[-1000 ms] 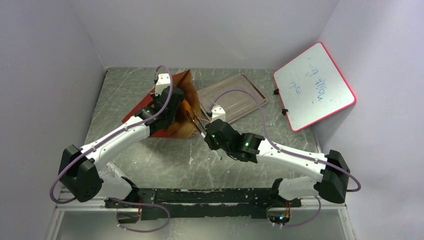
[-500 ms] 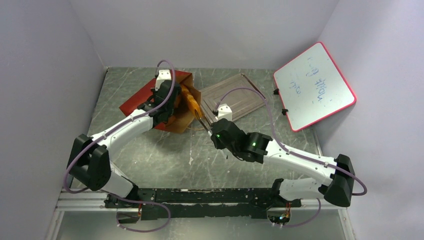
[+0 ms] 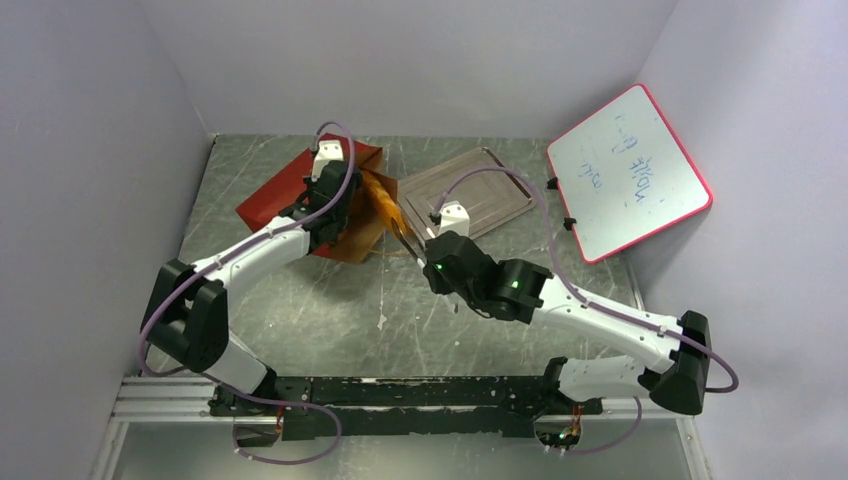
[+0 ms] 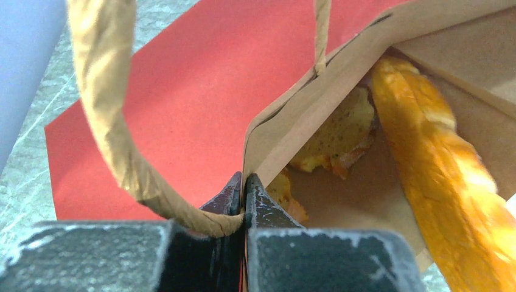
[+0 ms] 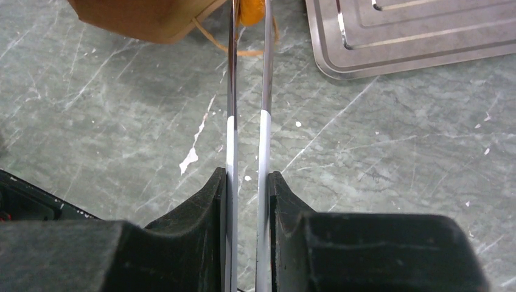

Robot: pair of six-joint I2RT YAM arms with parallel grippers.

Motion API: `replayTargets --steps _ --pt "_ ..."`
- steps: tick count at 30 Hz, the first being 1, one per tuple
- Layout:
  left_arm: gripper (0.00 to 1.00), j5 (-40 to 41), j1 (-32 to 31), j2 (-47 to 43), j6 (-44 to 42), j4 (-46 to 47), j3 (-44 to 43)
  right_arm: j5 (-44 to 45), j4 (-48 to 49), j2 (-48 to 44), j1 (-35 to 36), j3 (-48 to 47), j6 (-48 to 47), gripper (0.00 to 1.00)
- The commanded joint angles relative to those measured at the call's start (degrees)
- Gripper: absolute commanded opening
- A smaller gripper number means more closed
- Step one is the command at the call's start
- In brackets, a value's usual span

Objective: Take the fake bread out of the paper bag
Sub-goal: Place the fake bread in the container.

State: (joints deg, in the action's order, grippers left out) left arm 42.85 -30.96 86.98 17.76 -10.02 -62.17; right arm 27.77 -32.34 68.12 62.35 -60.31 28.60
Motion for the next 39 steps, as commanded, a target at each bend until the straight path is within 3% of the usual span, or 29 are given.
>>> replayTargets --steps 1,19,39 --pt "0.07 0.9 2.1 2.4 -1.7 3.2 1.2 2.7 -0.8 -2.8 0.5 -0.4 2.1 0.0" --pt "0.07 -2.0 9.0 4.9 -3.2 4.1 0.6 8.4 -6.6 -7.5 0.6 -2.2 3.6 0.0" --pt "0.07 -2.5 10.7 6.5 -3.9 2.9 -2.8 12.3 -10.1 -10.6 0.6 -2.3 3.8 0.0"
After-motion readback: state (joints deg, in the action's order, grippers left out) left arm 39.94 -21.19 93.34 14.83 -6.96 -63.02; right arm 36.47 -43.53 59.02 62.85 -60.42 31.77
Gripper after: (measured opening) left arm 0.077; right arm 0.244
